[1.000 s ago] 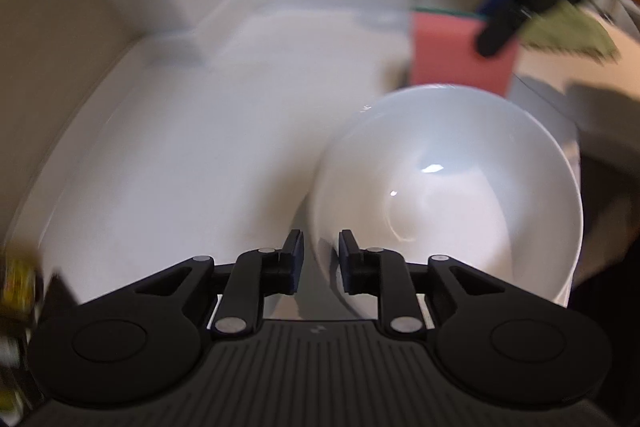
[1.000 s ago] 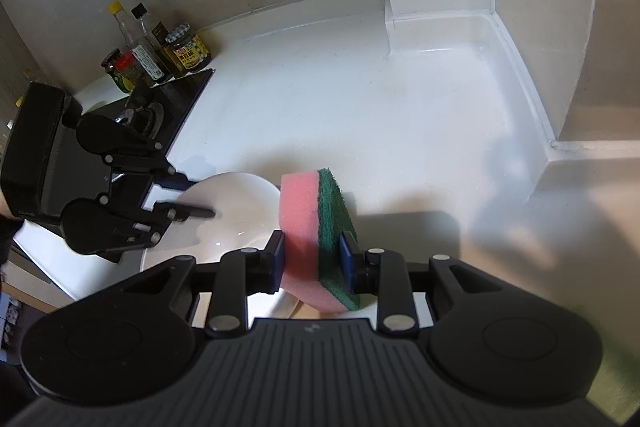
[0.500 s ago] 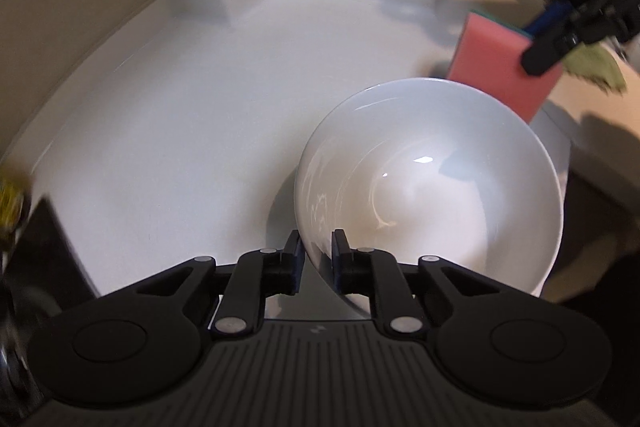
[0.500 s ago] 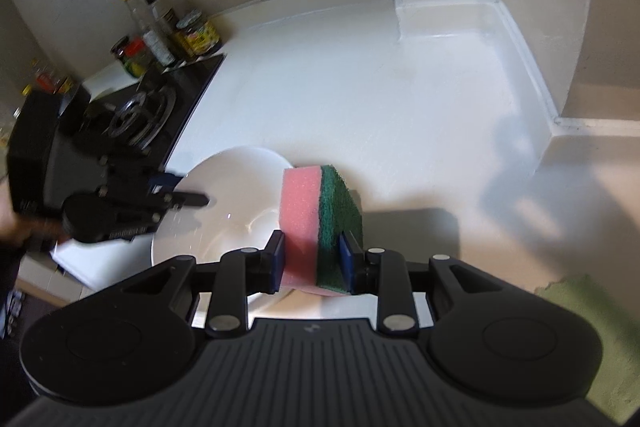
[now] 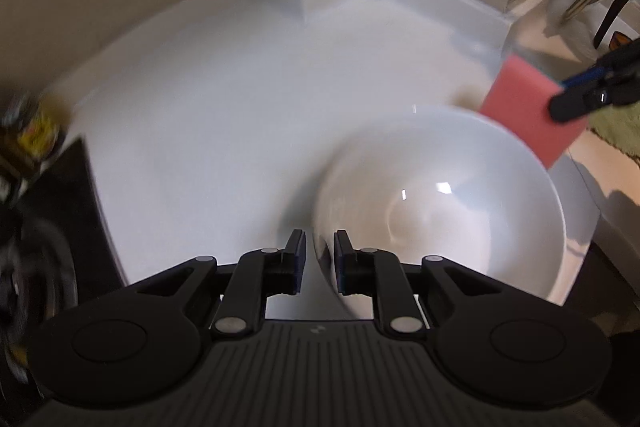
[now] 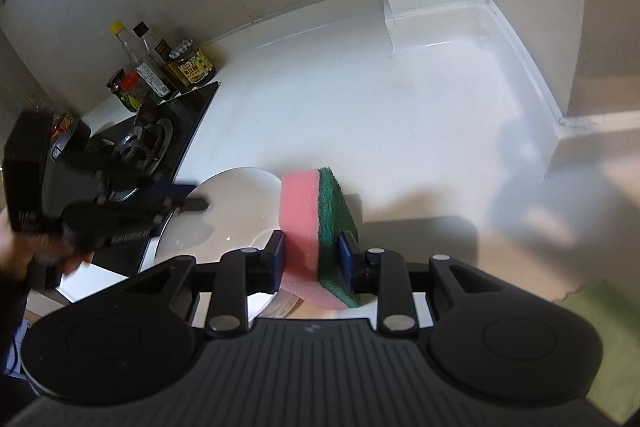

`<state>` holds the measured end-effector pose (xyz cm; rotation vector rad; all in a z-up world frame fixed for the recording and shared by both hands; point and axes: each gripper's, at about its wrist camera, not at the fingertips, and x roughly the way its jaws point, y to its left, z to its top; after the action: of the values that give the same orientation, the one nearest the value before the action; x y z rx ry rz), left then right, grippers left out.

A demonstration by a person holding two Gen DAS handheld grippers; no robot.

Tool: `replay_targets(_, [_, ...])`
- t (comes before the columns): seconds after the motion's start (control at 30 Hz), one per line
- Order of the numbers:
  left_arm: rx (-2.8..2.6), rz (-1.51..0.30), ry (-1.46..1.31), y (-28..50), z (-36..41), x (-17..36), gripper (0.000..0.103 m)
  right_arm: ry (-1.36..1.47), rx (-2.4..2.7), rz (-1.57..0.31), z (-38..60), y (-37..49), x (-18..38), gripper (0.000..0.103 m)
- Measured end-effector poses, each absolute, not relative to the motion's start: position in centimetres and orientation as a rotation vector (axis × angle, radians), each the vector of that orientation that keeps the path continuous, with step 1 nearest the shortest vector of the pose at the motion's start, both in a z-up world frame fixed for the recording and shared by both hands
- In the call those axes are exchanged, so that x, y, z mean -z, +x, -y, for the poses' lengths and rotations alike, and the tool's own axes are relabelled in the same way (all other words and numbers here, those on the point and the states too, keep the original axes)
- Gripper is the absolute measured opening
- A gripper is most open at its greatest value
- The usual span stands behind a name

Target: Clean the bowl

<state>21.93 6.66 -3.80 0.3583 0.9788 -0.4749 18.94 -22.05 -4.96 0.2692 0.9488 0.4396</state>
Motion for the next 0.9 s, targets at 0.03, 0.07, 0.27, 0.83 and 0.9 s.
replay_targets(0.03, [0.491, -0.968, 0.384, 21.9, -6.5, 3.9, 0.016, 0.268, -0.441, -0.949, 22.0, 18.8, 4.9, 0.024])
replay_targets(0.07, [0.507, -0.957, 0.411, 21.9, -6.3, 3.9, 0.016, 0.263, -0.444, -0.951, 22.0, 18.7, 4.9, 0.024])
replay_targets(0.27, [0.730, -0.871, 0.657, 23.8, -4.8, 3.9, 0.017, 0.220, -0.429, -0.947, 21.8, 19.6, 4.6, 0.024])
replay_targets(0.83, [0.557, -0.893, 0.528, 23.2, -5.1, 4.5, 0.018, 0.279, -0.393, -0.927, 21.9, 18.1, 4.8, 0.024])
replay_targets(0.9, [0.668, -0.879, 0.605, 23.9, -5.0, 4.6, 0.019, 0.282, -0.403, -0.935, 22.4, 18.7, 4.8, 0.024])
